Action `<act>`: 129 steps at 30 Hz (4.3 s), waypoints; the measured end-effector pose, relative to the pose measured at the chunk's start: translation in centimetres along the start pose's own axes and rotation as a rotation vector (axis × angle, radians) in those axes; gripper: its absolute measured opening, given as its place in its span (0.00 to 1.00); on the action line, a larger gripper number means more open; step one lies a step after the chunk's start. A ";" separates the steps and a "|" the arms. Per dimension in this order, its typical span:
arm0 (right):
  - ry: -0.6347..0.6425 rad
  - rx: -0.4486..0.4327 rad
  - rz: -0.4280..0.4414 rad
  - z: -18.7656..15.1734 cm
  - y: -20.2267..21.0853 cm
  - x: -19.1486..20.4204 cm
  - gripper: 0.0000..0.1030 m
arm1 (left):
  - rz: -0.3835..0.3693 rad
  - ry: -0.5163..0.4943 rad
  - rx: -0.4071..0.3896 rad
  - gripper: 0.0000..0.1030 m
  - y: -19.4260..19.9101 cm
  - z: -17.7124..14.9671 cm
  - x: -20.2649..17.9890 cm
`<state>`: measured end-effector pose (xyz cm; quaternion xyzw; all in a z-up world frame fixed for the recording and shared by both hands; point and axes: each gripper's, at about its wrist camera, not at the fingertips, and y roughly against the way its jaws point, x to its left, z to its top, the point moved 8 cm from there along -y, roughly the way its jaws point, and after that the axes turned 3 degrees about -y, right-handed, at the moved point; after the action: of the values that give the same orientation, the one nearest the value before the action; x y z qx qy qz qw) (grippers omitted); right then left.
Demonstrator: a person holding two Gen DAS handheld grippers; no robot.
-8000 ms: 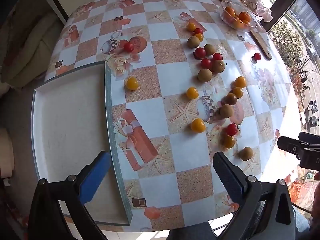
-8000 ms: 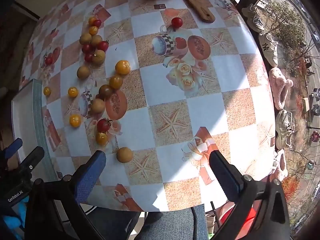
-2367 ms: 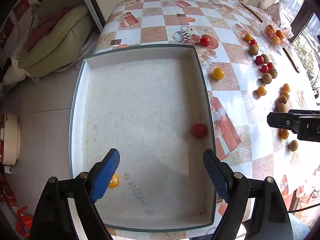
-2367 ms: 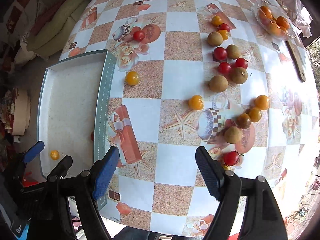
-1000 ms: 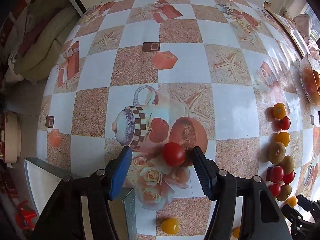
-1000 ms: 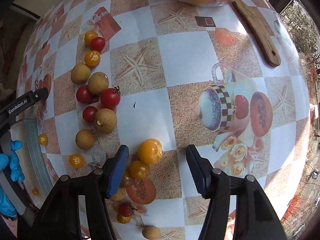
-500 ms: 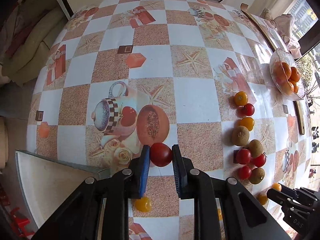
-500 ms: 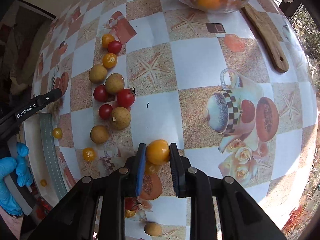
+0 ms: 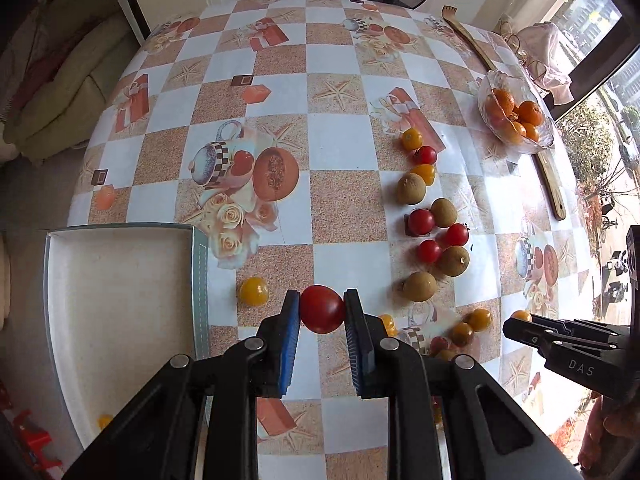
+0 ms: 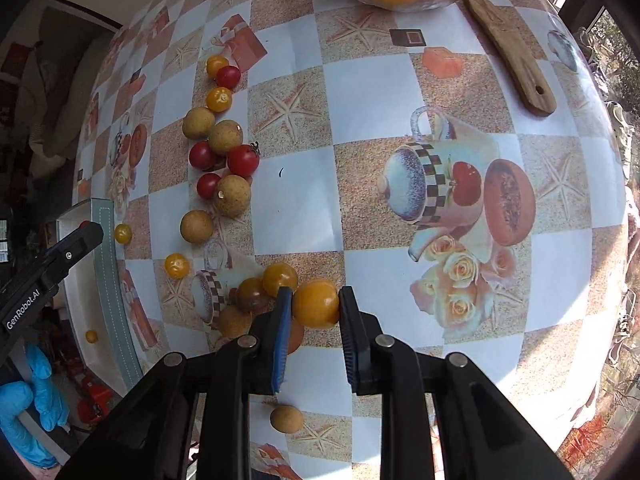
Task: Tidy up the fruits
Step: 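Carry both tomatoes into the white tray and open both tools, then move both open tools back toward the yellow cherry tomatoes, then close the left tool on a yellow cherry tomato while the right tool grasps another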
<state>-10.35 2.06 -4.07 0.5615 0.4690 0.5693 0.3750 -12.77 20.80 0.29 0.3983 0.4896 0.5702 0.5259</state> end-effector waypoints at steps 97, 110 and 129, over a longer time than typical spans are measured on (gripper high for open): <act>-0.002 -0.063 -0.113 -1.9 -1.4 7.4 0.81 | 0.122 -0.050 -0.101 0.84 2.6 -6.6 7.4; -0.167 -0.071 -0.081 -1.1 -0.8 -0.3 0.81 | 0.036 -0.149 -0.019 0.84 -2.6 -4.6 -1.4; -0.213 -0.005 0.084 0.7 -3.6 1.5 0.38 | 0.018 -0.183 0.041 0.58 -6.9 -3.0 -4.7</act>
<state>-10.15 4.58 -7.09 0.6371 0.4010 0.5228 0.3999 -13.66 15.51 -6.78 0.4636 0.4475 0.5261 0.5550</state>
